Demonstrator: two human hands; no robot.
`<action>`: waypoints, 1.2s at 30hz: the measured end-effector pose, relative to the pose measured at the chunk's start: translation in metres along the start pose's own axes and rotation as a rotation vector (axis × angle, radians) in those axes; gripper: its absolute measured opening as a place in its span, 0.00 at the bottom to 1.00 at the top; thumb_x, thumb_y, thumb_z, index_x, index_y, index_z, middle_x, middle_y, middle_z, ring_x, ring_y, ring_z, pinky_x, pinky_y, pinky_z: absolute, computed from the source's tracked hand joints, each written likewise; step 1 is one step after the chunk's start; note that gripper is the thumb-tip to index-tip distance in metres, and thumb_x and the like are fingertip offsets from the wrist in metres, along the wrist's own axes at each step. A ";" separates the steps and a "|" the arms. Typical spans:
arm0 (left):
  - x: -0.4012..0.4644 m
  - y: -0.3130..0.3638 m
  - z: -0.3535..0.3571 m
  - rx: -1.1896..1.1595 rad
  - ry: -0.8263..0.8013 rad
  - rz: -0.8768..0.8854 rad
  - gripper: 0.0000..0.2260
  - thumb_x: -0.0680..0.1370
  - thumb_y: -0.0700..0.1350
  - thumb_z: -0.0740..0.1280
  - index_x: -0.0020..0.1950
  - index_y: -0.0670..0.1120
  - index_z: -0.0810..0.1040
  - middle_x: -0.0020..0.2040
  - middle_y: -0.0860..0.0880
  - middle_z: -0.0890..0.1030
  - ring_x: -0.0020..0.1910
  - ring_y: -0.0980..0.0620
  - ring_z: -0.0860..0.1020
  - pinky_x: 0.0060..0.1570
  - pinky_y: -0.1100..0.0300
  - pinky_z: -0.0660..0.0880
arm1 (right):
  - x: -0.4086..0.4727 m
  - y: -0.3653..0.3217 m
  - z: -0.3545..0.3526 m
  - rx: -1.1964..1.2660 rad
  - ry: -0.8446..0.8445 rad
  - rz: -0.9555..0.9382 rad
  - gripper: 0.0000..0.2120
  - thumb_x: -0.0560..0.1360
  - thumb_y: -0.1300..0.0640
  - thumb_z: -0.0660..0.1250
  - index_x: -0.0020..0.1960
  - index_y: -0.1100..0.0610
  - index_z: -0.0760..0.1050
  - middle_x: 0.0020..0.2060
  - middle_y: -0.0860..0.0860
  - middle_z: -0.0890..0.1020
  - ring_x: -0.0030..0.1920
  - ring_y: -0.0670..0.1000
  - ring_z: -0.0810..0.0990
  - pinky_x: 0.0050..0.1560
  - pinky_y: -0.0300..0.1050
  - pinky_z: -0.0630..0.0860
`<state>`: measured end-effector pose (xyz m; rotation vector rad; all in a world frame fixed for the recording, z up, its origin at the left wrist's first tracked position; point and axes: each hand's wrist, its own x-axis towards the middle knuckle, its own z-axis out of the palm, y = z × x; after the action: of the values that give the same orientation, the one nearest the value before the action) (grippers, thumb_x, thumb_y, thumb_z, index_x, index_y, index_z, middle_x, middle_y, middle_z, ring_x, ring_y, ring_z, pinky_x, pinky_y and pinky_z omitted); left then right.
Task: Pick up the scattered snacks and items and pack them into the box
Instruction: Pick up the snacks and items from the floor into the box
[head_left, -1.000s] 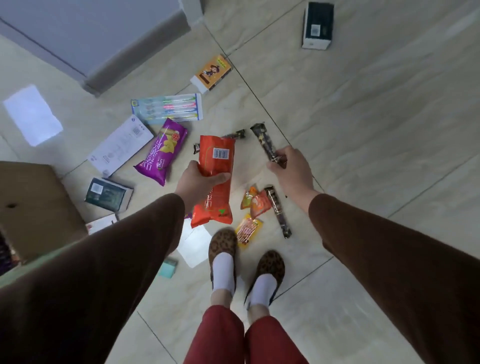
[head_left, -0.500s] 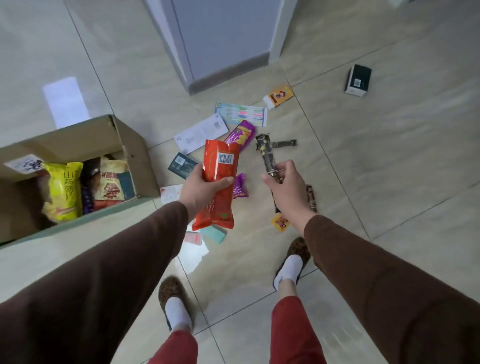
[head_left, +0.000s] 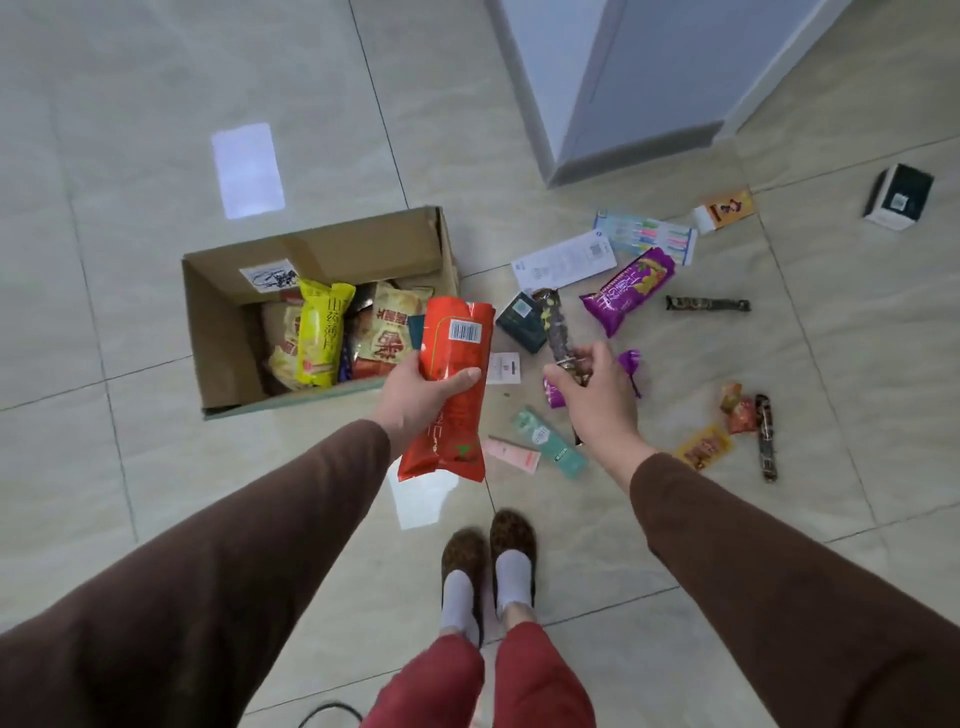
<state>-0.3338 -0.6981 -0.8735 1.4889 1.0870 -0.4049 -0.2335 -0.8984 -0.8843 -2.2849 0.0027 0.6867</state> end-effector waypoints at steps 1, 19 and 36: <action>0.003 -0.004 -0.014 -0.004 0.014 -0.002 0.31 0.68 0.58 0.78 0.65 0.49 0.73 0.55 0.50 0.83 0.50 0.49 0.83 0.55 0.47 0.80 | 0.002 -0.008 0.012 -0.003 -0.012 0.000 0.15 0.74 0.45 0.72 0.54 0.50 0.71 0.47 0.47 0.81 0.48 0.51 0.80 0.47 0.48 0.77; 0.149 -0.030 -0.238 0.102 -0.021 -0.005 0.33 0.62 0.68 0.76 0.60 0.53 0.74 0.52 0.51 0.83 0.49 0.48 0.83 0.54 0.45 0.80 | 0.045 -0.153 0.226 -0.083 -0.014 0.076 0.16 0.75 0.45 0.71 0.56 0.52 0.72 0.48 0.49 0.80 0.48 0.52 0.78 0.47 0.48 0.75; 0.218 -0.015 -0.206 0.714 -0.004 0.030 0.32 0.75 0.59 0.71 0.72 0.42 0.67 0.64 0.45 0.76 0.61 0.43 0.76 0.56 0.52 0.76 | 0.096 -0.111 0.252 -0.182 -0.008 0.140 0.24 0.79 0.47 0.66 0.72 0.55 0.70 0.67 0.54 0.74 0.68 0.56 0.71 0.67 0.50 0.68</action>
<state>-0.3028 -0.4263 -0.9986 2.1185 0.9563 -0.8331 -0.2487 -0.6330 -1.0051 -2.4742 0.1010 0.7975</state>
